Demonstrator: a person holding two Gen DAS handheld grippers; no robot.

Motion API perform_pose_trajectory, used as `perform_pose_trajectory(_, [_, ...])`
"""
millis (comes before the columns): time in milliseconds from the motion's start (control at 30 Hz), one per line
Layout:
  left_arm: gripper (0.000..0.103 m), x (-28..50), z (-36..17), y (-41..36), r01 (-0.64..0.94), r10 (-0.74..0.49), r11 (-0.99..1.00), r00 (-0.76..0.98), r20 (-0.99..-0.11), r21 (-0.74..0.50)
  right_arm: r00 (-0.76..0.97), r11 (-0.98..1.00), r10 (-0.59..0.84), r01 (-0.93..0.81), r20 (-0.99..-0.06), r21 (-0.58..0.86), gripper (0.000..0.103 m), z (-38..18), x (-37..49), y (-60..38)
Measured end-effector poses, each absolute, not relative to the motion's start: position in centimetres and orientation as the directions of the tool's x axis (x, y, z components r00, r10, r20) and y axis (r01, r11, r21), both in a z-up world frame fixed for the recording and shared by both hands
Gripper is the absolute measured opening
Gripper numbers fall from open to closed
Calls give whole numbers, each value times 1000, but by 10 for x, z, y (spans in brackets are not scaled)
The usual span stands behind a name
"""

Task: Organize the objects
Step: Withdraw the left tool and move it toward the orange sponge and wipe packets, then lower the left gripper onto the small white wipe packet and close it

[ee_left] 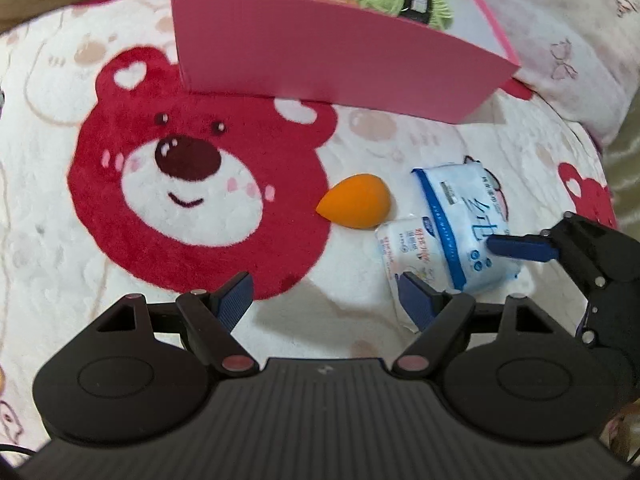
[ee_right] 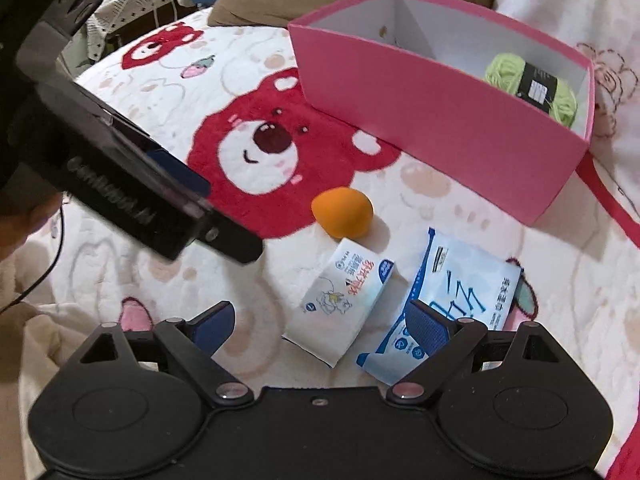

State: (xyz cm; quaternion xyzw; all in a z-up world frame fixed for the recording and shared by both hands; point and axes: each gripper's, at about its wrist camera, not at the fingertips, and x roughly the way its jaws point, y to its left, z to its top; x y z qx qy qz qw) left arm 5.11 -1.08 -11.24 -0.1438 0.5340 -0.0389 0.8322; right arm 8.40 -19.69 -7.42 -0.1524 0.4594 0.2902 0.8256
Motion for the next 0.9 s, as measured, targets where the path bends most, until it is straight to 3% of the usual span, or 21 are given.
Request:
perform_pose_trajectory(67, [77,52,-119,-9,-93,-229,951,424,-876,-294,453,804,275,-592,-848,-55,94,-80,85,-193])
perform_pose_trajectory(600, [75,56,-142,-35,74,-355,927,494,-793,-369,420,849,313,-526,-852,52,87,-104,92,-186])
perform_pose_trajectory(700, [68,59,-149,-35,70,-370,919,487,-791,-387,410,860,309,-507,-858,67,87,-112,92,-188])
perform_pose_trajectory(767, [54,59,-153,-37,63,-355,926,486,-798,-373,409,867,306,-493,-860,75,87,-114,91,-187])
perform_pose_trajectory(900, [44,63,-159,-30,48,-406,898,475,-781,-437,404,865,305,-496,-862,73,92,-121,91,-184])
